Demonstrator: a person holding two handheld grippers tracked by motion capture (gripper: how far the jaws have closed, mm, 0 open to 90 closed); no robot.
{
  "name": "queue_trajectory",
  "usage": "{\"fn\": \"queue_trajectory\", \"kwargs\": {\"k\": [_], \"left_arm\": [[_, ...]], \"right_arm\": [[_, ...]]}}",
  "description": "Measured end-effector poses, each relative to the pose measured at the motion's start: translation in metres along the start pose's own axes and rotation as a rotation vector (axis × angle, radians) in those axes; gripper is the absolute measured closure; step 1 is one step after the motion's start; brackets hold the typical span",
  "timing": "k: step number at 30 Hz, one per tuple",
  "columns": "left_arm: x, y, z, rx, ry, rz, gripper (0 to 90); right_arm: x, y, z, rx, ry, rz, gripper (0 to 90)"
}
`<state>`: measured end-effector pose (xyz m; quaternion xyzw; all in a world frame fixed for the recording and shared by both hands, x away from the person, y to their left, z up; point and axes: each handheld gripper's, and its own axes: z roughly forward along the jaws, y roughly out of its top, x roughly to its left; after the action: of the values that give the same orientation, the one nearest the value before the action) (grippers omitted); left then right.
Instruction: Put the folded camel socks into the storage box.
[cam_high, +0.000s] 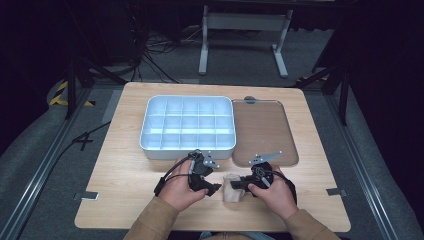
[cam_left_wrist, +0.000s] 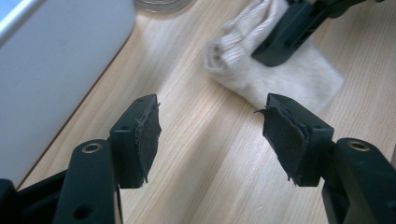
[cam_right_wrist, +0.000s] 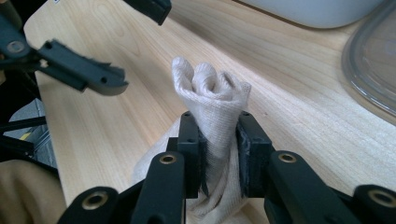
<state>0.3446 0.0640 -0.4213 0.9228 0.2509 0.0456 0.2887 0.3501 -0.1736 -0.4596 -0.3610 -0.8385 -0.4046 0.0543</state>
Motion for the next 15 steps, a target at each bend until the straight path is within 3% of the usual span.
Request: {"fn": "queue_trajectory", "kwargs": {"k": [7, 15], "left_arm": [[0.001, -0.002, -0.001, 0.007, 0.003, 0.003, 36.7], [0.005, -0.006, -0.008, 0.004, 0.019, -0.021, 36.6]], "right_arm": [[0.004, 0.004, -0.009, -0.025, 0.004, -0.005, 75.1], [0.005, 0.011, -0.023, -0.063, -0.008, -0.018, 75.1]]}}
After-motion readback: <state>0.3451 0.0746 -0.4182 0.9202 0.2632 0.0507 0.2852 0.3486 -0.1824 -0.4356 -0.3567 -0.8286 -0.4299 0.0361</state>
